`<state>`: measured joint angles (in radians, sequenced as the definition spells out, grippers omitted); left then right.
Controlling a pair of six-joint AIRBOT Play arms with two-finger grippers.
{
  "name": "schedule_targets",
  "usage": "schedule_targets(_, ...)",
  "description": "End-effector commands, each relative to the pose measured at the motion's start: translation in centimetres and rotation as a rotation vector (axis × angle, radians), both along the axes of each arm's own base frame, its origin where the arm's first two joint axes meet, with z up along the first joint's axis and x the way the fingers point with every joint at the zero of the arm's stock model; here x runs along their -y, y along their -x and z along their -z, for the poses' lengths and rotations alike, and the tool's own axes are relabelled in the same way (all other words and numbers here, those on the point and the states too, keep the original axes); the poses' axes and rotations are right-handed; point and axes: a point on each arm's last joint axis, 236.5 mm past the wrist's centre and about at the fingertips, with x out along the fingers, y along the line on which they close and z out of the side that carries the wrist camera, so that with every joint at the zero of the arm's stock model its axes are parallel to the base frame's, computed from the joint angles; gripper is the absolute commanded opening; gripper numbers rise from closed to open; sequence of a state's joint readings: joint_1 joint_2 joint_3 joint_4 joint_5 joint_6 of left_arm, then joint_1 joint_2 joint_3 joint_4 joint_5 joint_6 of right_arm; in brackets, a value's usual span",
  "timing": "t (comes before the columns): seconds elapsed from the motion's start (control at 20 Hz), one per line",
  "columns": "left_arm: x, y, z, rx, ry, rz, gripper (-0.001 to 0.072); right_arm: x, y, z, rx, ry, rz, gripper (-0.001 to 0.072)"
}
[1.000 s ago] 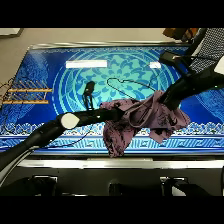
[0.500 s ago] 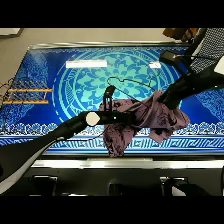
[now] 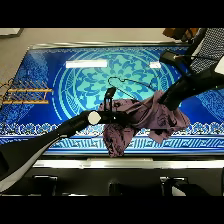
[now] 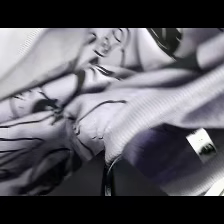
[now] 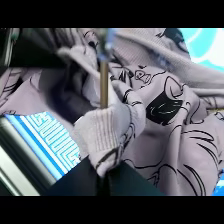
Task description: Fold the clothes and pants, and hang the long-sleeved shirts on hangers.
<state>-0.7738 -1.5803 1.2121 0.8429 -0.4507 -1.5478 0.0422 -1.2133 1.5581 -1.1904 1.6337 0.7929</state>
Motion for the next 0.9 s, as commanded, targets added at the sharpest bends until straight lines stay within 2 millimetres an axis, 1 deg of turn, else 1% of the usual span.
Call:
schedule_targets(0.0,-2.4,-1.4,-0.7,-0.031,-0.008,-0.021,0.0022,0.1,1.5,-0.7,-0.019,0.0,0.01,0.0036)
schedule_targets(0.15,-5.1,-2.8,-1.3,-0.08,-0.028,-0.023,0.0022,0.2,3.4,-1.7,-0.047,-0.003,0.034,0.0035)
schedule_targets(0.35,-7.5,-5.8,-2.9,-0.048,-0.034,-0.063,0.0022,0.3,4.4,-1.8,-0.082,-0.005,0.06,0.0035)
schedule_targets(0.55,-9.1,-7.9,-4.1,-0.024,-0.018,-0.11,0.0021,0.2,3.9,-1.9,-0.066,-0.013,0.068,0.0034)
schedule_targets(0.65,-9.6,-8.8,-4.8,-0.011,-0.009,-0.127,0.0021,0.0,3.3,-1.6,-0.057,-0.025,0.076,0.0034)
schedule_targets(0.75,-9.7,-9.1,-5.4,-0.001,-0.003,-0.13,0.0022,-0.4,2.5,-0.7,-0.047,-0.045,0.091,0.0034)
schedule_targets(0.85,-9.6,-9.2,-5.5,0.002,0.0,-0.131,0.0022,-1.1,1.7,0.0,-0.033,-0.086,0.103,0.0034)
